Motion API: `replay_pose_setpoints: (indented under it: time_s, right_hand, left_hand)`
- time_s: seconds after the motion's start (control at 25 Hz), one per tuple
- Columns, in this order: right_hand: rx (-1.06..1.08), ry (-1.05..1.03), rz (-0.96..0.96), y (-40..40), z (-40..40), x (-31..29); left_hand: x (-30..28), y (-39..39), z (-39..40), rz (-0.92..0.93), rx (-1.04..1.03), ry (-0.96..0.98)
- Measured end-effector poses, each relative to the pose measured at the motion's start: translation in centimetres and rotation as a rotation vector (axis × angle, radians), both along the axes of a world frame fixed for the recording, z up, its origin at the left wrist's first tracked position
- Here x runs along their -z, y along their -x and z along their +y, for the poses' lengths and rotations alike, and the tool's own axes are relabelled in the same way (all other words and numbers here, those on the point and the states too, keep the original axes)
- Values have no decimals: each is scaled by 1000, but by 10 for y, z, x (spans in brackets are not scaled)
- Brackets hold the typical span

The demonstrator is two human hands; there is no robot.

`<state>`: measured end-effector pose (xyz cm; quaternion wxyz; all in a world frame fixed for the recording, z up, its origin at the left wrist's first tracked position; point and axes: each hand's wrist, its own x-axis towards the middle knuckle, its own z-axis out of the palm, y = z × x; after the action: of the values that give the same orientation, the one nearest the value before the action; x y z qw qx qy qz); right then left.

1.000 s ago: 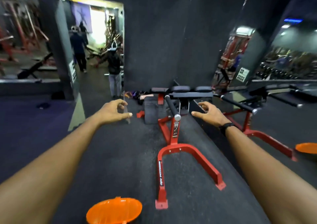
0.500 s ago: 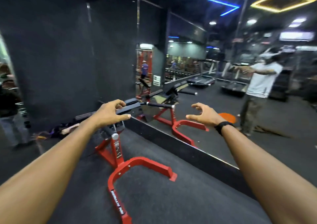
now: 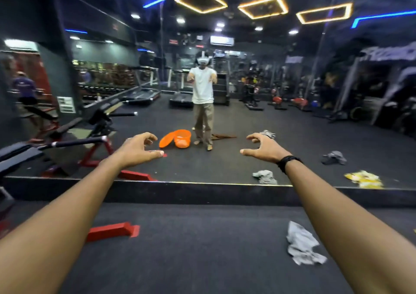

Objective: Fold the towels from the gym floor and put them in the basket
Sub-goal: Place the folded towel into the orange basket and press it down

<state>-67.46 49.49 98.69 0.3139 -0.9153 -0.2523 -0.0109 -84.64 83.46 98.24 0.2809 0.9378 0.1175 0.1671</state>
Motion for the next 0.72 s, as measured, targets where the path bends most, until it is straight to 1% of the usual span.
replay_pose_setpoints:
  time_s: [0.2, 0.36, 0.6, 0.72]
  right_hand:
    - [203, 28, -7, -15, -125, -2]
    - [312, 45, 8, -41, -214, 1]
    - [359, 25, 18, -113, -323, -1]
    - [366, 41, 45, -156, -375, -3]
  left_hand:
    - [0, -78, -104, -30, 218, -38]
    - [8, -148, -183, -27, 333, -42]
    - [14, -250, -293, 0, 402, -7]
    - [15, -306, -341, 5, 396, -1]
